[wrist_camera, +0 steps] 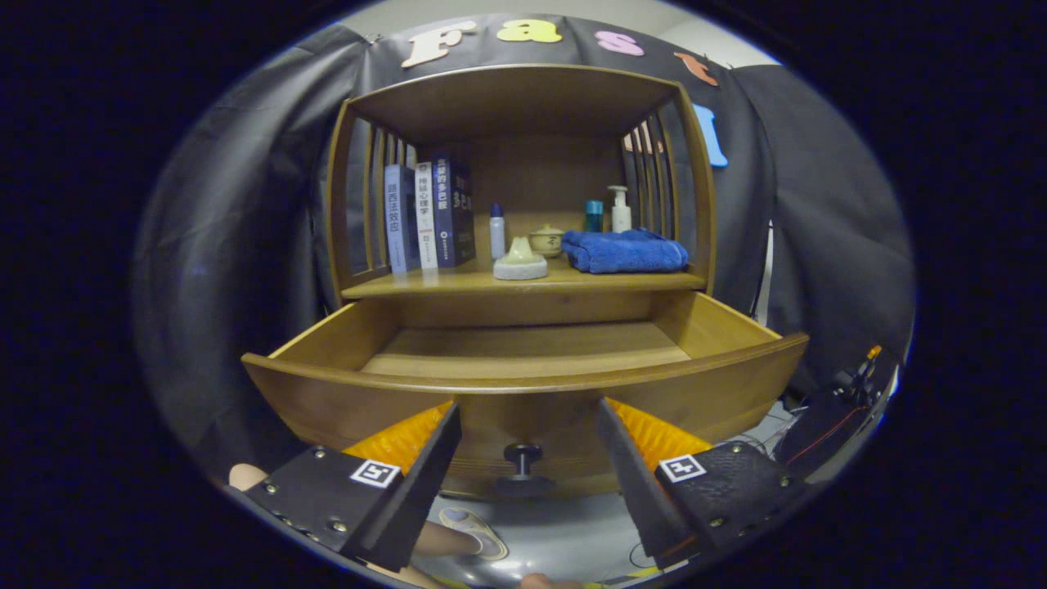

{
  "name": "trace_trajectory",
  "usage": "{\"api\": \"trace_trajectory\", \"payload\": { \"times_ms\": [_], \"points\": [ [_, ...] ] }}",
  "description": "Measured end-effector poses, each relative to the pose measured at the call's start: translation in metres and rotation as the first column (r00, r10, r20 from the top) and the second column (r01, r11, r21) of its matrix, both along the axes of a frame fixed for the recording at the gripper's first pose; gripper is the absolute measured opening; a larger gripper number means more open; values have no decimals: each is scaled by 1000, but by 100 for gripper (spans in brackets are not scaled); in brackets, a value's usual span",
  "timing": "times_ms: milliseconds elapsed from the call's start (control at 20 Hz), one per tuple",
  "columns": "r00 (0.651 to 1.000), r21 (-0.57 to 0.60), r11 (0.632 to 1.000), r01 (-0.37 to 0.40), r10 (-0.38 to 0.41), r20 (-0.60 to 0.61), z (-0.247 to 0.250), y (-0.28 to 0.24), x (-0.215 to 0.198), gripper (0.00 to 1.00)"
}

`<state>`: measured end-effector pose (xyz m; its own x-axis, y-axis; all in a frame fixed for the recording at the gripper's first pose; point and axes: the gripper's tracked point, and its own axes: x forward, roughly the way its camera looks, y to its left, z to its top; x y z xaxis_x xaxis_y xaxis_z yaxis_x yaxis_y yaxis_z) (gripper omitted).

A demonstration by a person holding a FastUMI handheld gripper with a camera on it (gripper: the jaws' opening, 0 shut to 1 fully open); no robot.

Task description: Pull open the drawer, take out the items inside it, and place them on the countertop above the cabinet.

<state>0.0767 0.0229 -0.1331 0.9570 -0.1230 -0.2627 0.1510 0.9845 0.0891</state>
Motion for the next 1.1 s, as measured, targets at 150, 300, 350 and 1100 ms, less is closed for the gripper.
{"api": "trace_trajectory", "payload": {
  "times_ms": [150,300,350,1100],
  "points": [
    [1000,-30,1000,-4,5,7,2,0,-3,99],
    [1000,-47,999,-5,5,8,2,-1,-3,99],
    [1000,-48,999,-5,6,10,1,-1,-2,99],
    [1000,-60,998,-4,6,21,11,-6,52,99]
  ]
}}
